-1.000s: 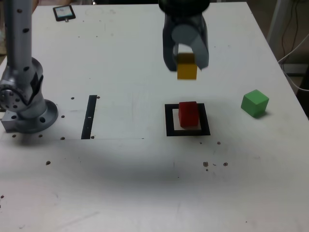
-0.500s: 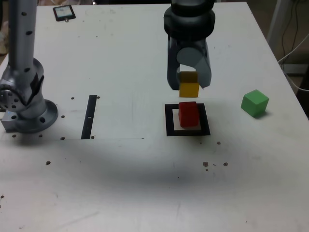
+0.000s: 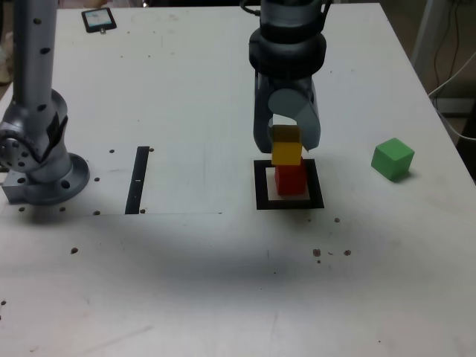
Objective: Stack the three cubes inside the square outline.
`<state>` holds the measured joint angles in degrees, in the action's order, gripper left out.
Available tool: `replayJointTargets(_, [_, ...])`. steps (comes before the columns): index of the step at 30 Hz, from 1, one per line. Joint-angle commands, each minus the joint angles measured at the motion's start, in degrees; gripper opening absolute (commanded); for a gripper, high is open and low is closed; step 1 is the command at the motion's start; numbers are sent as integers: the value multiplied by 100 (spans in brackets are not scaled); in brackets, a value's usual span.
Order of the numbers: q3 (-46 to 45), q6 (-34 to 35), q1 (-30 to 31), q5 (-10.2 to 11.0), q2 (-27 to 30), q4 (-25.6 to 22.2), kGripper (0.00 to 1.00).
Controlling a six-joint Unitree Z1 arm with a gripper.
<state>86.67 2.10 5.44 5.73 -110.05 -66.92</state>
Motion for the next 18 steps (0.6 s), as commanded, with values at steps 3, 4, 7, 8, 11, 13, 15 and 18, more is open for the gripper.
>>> replayJointTargets(3, [-4, 4, 1, 4, -9, 49, 19])
replayJointTargets(4, [1, 3, 1, 6, -9, 52, 19])
replayJointTargets(7, [4, 5, 1, 7, -17, 74, 20])
replayJointTargets(8, [3, 5, 1, 7, -22, 82, 20])
replayJointTargets(11, [-1, 5, 1, 2, -34, 104, 22])
replayJointTargets(13, [-2, 3, 1, -8, -41, 108, 24])
replayJointTargets(15, [1, 3, 1, -24, -50, 110, 26])
replayJointTargets(18, [1, 2, 1, -46, -65, 118, 28])
